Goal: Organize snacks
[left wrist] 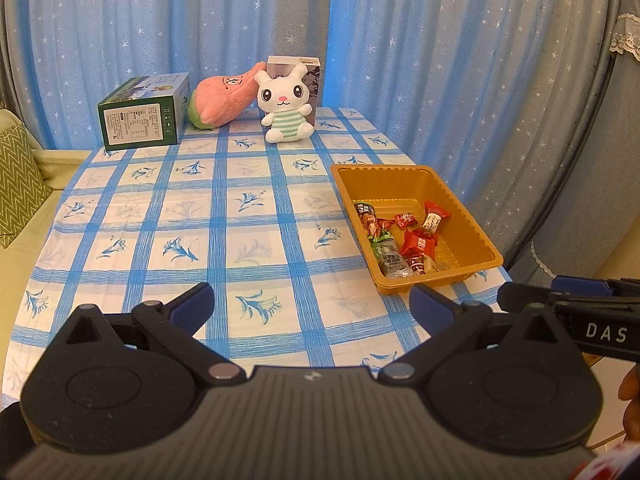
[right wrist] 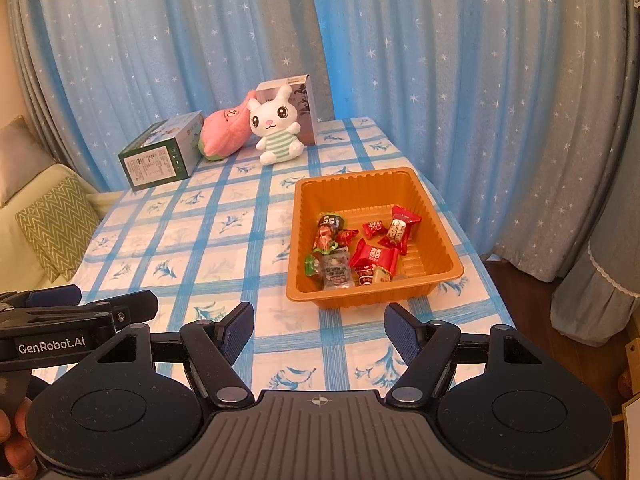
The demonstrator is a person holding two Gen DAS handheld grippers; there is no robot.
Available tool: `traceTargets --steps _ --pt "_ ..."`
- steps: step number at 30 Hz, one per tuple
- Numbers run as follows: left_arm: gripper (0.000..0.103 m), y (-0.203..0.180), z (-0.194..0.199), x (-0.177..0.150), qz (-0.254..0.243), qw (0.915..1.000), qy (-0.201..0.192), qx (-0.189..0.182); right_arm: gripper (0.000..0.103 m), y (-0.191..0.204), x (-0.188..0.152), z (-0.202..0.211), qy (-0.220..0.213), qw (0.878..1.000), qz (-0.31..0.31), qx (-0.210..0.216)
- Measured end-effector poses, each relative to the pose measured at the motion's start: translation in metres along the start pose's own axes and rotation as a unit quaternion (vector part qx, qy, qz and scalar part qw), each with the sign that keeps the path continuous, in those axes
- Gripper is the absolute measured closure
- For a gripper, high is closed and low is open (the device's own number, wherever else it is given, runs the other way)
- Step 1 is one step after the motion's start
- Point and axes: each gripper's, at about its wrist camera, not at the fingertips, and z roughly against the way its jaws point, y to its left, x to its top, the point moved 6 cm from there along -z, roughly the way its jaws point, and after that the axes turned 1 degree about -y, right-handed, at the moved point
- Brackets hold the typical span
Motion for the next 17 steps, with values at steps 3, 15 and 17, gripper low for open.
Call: traceTargets --steps 3,15,17 --pt "0.0 0.0003 0.0 -0.0002 0.0 1.0 0.001 0.0 0.031 -0.0002 -0.0012 -0.0004 0.0 1.0 0.0 0.0" --pt "0.0 0.0024 -0.0009 -0.0011 0.001 1.0 -0.004 0.001 0.031 -0.0004 -0.0008 -0.0004 0.0 1.0 0.0 0.0" --pt "0.0 0.0022 -0.0007 -0.0012 0.0 1.0 -0.003 0.0 0.031 -0.0005 -0.0009 -0.0003 0.0 1.0 0.0 0.0"
